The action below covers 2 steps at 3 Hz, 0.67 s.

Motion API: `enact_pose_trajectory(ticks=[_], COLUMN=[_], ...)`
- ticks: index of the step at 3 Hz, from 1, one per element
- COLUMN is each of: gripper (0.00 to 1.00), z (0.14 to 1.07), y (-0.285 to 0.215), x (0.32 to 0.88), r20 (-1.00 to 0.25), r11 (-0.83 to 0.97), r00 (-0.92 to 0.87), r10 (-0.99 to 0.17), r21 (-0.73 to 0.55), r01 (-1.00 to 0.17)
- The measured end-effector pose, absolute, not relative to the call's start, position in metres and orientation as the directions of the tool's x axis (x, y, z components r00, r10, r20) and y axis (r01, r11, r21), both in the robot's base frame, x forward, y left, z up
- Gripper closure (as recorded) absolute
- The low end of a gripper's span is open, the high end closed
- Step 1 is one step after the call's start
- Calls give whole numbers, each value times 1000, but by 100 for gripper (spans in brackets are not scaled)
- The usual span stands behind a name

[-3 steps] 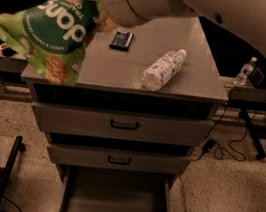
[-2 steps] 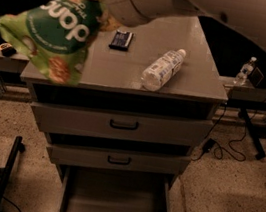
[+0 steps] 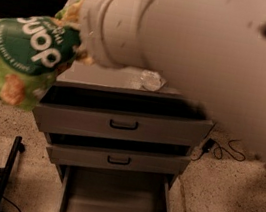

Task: Place green rice chip bag into bottom drawer

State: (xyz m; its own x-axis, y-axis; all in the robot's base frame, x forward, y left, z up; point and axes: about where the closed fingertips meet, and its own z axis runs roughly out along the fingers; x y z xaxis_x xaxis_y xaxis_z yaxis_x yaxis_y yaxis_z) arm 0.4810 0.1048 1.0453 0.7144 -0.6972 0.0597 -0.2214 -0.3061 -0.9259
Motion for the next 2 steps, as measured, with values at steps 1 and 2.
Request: enact_pose_trajectory(ticks=[1,2], gripper=[100,100], z=[1010,1010], y=[104,104], x=[436,436], r20=[-97,-97], r11=[-195,-195], r00=[626,626], r10=[-774,-774], r21=[-903,-903], r01=[-382,-382])
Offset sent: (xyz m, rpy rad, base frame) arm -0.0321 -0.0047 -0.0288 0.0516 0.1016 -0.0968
